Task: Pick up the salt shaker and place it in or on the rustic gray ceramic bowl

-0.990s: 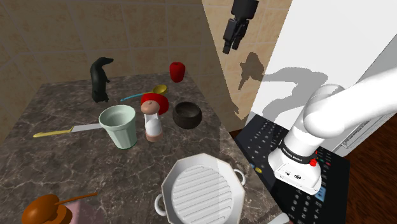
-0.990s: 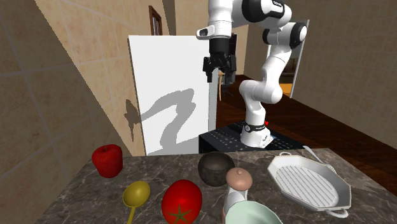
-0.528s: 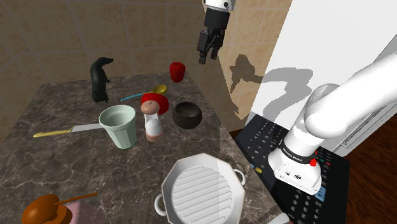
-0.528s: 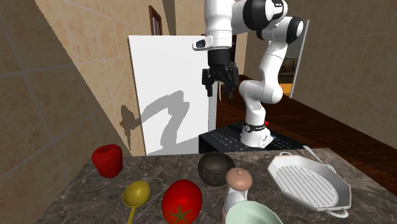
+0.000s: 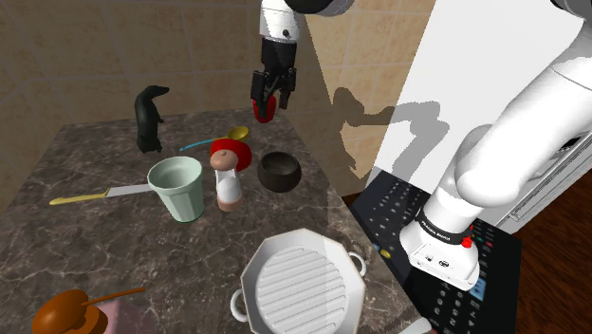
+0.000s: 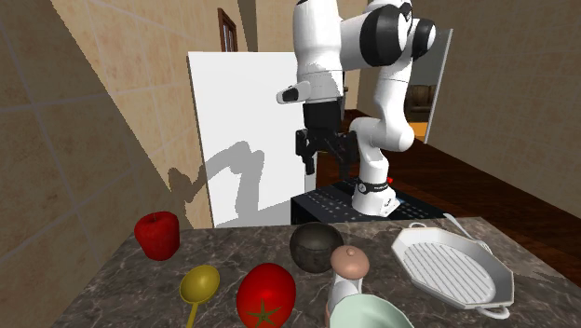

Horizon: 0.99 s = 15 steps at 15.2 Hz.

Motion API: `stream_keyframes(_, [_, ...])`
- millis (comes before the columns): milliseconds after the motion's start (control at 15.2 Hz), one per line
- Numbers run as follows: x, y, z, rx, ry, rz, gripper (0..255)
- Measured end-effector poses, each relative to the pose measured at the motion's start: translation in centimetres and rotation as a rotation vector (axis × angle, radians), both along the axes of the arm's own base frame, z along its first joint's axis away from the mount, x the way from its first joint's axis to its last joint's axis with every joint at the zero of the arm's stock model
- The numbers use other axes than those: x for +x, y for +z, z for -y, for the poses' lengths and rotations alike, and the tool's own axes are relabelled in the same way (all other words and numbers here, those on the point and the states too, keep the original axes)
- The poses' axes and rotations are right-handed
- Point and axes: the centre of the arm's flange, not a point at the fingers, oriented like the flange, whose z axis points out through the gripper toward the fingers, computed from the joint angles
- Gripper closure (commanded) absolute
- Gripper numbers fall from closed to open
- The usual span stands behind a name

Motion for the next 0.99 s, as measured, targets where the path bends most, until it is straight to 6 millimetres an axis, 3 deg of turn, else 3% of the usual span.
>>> stream_keyframes(726, [7.9, -6.6, -10.9, 0.026, 0.02, -0.076, 0])
stream_keyframes(990, [8.4, -8.4, -12.2, 0.028, 0.022, -0.085, 0])
